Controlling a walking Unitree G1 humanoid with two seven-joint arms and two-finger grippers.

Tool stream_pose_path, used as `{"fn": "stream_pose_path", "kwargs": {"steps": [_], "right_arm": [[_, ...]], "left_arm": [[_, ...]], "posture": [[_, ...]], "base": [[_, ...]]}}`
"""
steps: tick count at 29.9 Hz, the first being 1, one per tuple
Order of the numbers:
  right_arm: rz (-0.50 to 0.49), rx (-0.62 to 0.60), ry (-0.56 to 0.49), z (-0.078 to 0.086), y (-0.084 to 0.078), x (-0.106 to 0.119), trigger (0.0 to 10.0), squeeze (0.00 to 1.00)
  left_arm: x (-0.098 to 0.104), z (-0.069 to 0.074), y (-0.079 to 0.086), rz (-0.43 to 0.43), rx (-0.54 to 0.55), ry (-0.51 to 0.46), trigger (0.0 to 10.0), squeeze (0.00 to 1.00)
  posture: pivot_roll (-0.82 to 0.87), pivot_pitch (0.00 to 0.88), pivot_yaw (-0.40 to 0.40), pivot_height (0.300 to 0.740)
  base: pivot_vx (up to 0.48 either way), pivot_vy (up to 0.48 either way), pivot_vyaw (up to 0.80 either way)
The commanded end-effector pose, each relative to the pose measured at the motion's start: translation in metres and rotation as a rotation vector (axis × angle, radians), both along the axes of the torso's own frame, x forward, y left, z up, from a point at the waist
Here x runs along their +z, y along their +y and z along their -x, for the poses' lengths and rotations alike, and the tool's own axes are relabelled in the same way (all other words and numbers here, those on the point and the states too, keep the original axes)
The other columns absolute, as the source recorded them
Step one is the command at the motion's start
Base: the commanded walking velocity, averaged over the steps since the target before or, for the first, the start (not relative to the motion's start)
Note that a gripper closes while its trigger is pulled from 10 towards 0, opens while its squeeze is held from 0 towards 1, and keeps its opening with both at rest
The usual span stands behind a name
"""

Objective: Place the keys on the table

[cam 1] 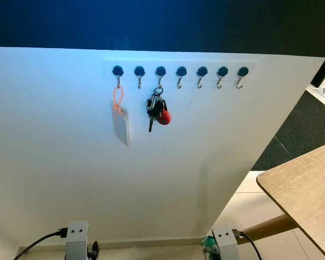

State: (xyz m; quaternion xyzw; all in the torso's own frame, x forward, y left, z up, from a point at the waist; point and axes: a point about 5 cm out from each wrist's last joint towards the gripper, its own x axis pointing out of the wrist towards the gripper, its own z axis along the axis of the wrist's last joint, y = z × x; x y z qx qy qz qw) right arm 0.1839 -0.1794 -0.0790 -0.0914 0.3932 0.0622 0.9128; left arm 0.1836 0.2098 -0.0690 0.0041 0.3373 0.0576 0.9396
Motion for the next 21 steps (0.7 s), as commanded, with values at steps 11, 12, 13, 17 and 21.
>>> {"fn": "stream_pose_path", "kwargs": {"steps": [11,12,13,17,21], "right_arm": [[-0.009,0.156,0.047,0.02,0.026,-0.01,10.0,0.0],[-0.012,0.159,0.053,0.022,0.026,-0.011,10.0,0.0],[-0.008,0.178,0.059,0.025,0.025,-0.012,10.0,0.0],[-0.071,0.124,0.046,0.025,0.023,-0.011,10.0,0.0],[-0.063,0.106,0.039,0.024,0.021,-0.01,10.0,0.0]], "left_arm": [[-0.004,0.009,0.003,-0.012,-0.041,0.034,10.0,0.0],[-0.004,0.01,0.005,-0.013,-0.04,0.038,10.0,0.0],[-0.004,0.011,0.006,-0.016,-0.039,0.041,10.0,0.0],[-0.005,0.014,0.008,-0.022,-0.041,0.042,10.0,0.0],[-0.006,0.019,0.008,-0.017,-0.035,0.039,10.0,0.0]], "posture": [[0.07,0.053,0.0,0.74],[0.07,0.055,0.001,0.74],[0.07,0.057,0.001,0.74],[0.07,0.052,0.0,0.74],[0.06,0.046,-0.005,0.74]], "base": [[0.0,0.0,0.0],[0.0,0.0,0.0],[0.0,0.0,0.0],[0.0,0.0,0.0],[0.0,0.0,0.0]]}}
